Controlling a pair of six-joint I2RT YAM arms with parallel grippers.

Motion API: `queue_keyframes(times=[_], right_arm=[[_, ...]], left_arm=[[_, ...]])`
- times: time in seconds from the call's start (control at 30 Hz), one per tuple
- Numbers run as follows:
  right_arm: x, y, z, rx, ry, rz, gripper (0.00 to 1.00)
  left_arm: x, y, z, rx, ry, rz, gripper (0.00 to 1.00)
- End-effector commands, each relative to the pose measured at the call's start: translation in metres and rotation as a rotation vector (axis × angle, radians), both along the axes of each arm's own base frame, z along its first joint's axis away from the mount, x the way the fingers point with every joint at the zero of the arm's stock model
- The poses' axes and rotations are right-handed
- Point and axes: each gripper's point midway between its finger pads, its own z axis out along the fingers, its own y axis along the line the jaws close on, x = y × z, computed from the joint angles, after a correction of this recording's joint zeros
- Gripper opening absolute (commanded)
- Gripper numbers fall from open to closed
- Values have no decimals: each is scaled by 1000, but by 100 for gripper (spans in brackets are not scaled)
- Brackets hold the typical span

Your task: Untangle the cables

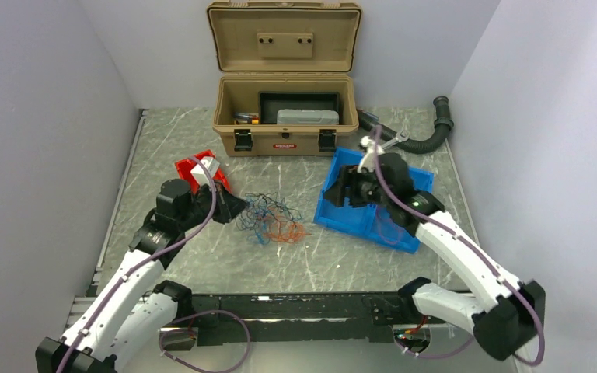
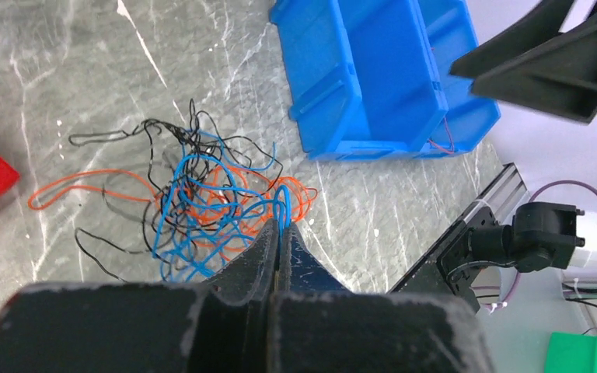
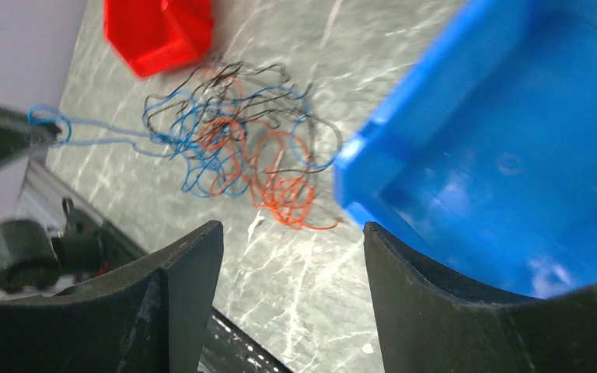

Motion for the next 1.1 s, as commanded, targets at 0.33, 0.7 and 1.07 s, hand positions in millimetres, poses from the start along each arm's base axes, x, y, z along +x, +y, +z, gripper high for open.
queue_keyframes(times=[0.33, 0.7, 1.07], right_arm=[[8, 112, -2, 74, -205, 331, 68], [-9, 166, -59, -76, -140, 412, 62], [-9, 165, -104, -210, -75, 410, 56]], left_arm=[[2, 8, 0, 61, -53, 21, 0], [7, 15, -11, 64, -24, 84, 0], [14, 19, -9, 81, -32, 113, 0]])
